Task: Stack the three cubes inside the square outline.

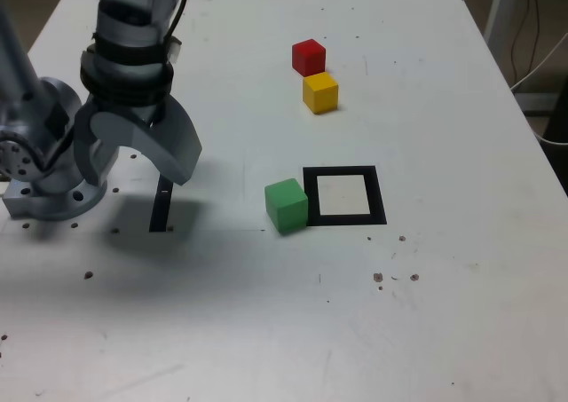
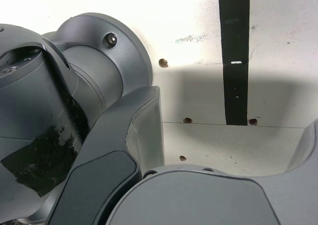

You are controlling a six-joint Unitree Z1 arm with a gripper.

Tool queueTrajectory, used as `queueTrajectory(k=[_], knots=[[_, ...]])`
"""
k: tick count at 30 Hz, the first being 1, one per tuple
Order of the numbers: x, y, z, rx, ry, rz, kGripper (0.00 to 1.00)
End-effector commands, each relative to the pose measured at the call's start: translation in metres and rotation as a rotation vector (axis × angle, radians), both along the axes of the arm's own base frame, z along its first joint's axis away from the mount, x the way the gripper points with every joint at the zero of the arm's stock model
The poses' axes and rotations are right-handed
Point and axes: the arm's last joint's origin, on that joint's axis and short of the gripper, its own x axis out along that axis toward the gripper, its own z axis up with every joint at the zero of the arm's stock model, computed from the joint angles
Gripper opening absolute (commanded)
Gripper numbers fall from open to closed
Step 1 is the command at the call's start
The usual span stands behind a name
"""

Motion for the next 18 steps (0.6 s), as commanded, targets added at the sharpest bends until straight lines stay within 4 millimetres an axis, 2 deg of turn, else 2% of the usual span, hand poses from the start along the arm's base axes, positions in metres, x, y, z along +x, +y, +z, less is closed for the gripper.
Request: queueTrajectory(k=[1, 18], knots=[[-0.0010, -0.0001, 0.0006, -0.001, -0.006, -0.002, 0.99], [0.0002, -0.0003, 0.0027, -0.004, -0.015, -0.002, 0.99]])
